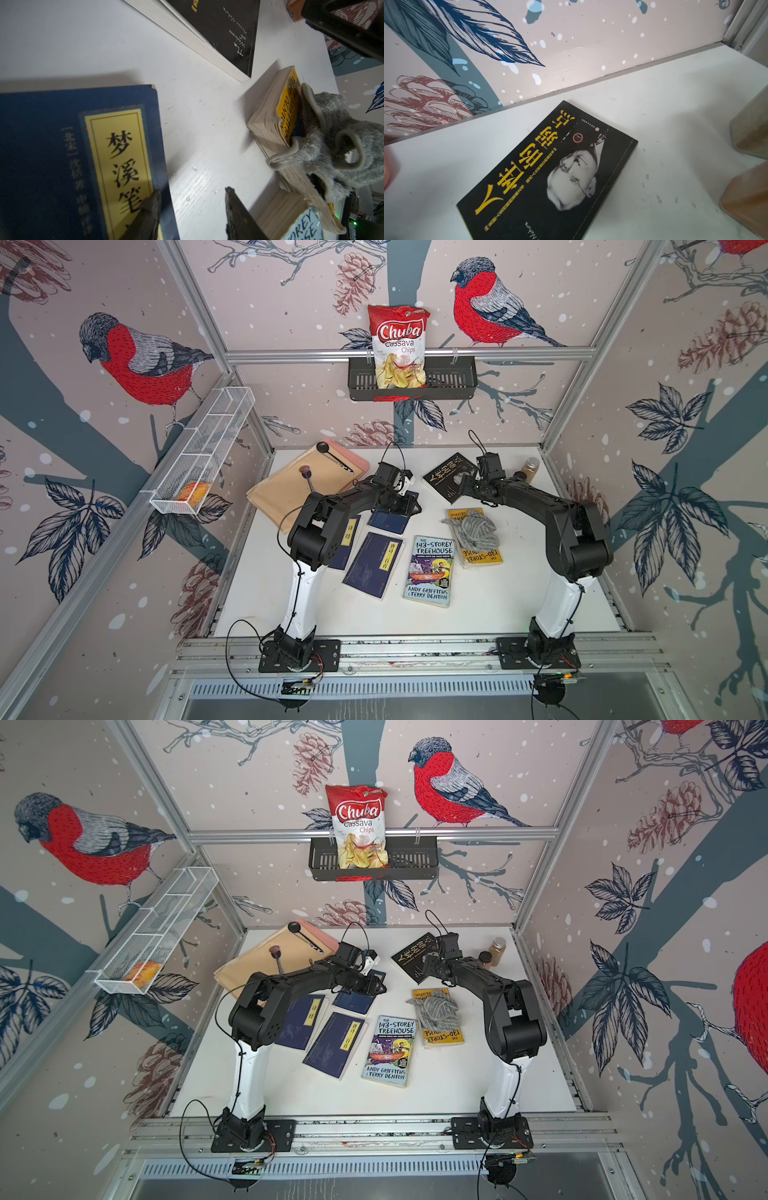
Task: Wipe the cover of the book
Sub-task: Adjust the book at the center of the board.
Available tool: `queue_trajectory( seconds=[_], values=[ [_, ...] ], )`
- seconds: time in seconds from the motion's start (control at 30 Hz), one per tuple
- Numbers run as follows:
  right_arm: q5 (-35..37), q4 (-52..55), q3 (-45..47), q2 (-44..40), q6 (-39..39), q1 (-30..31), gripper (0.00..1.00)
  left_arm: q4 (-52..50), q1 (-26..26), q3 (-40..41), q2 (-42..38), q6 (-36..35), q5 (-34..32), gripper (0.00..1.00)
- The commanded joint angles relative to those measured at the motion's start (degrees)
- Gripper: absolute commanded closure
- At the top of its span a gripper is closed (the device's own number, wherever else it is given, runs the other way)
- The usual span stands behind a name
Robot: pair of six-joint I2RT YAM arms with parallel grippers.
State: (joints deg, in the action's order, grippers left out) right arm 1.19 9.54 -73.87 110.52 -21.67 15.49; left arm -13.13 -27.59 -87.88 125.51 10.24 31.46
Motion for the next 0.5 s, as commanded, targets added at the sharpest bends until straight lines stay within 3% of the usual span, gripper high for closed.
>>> queue_trajectory(
  seconds=[0.0,0.27,0.47],
  values=[
    [-2.47,-1.79,-1.56,2.46,-1.31,-1.09,0.24,-4.24,-0.09,-1.99,1.86,-1.45,-7.76,0.48],
    [-3.61,-0.48,-6.00,7.67,-0.76,-3.00,0.24,-10.15,0.32,-6.30,4.45,-1.68,-21.88,0.46],
    [-3.72,-0.12,-7.43,9.31,-0.25,-3.01,0.24,-12.37,0.31,-6.70,4.69,-2.77,-27.33,0.46]
  ],
)
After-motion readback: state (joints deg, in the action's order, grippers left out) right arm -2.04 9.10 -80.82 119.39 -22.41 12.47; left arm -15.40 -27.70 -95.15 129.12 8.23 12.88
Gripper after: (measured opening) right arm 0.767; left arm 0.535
